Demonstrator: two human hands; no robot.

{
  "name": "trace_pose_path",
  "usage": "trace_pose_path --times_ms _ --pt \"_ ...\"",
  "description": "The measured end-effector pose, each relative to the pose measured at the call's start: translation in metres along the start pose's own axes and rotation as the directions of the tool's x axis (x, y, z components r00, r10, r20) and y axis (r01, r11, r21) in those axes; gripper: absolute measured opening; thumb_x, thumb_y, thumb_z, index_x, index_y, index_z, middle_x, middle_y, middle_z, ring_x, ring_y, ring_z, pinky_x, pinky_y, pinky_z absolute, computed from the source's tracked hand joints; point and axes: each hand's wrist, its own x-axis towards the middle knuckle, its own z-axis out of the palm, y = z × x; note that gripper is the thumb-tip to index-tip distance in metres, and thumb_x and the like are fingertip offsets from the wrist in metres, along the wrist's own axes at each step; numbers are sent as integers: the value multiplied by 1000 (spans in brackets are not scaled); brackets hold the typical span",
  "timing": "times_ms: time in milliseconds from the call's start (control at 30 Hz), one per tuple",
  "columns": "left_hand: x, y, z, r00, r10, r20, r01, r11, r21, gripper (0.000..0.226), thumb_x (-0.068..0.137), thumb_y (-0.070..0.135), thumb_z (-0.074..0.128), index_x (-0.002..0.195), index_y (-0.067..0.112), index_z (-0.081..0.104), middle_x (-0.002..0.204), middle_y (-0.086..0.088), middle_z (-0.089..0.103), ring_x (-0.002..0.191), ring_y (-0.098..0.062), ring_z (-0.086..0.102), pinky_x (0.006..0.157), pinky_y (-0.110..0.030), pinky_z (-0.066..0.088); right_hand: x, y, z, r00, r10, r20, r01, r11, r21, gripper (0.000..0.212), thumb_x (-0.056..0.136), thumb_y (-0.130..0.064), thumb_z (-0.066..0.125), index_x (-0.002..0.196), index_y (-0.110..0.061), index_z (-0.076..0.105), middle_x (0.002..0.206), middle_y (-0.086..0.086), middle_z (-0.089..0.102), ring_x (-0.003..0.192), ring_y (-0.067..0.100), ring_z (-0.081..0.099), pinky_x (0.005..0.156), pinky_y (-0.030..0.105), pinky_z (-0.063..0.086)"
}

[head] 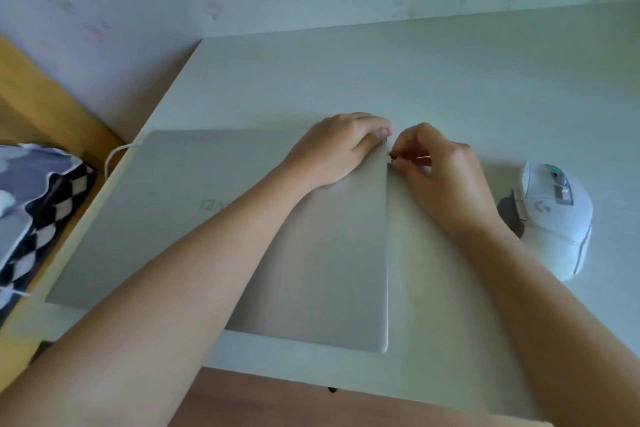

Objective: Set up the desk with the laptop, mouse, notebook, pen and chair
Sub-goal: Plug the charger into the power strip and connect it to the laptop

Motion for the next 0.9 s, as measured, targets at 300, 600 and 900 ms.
trace_pose_path --times_ms 300,600,900 --pt "1 1 2 998 18 -59 -16 999 34 29 97 31 41 102 19 67 95 12 62 94 -15 60 83 -38 48 3 4 1 1000 6 -18 -5 995 95 17 76 -2 65 83 -16 57 80 -3 69 76 14 65 74 36 53" --pt "4 2 3 997 3 -80 1 999 51 26 98 29 43 100 21 68 92 14 61 92 -12 60 84 -40 47 3 6 -3 999 34 26 -39 976 213 16 74 1 67 80 -13 60 84 -1 70 70 0 66 71 16 48" --pt "3 4 2 997 -17 -78 22 998 57 25 98 29 43 99 25 67 87 14 59 88 -13 58 82 -41 48 2 6 -4 999 36 25 -40 974 222 24 76 2 64 85 -14 49 92 0 64 72 10 68 73 28 52"
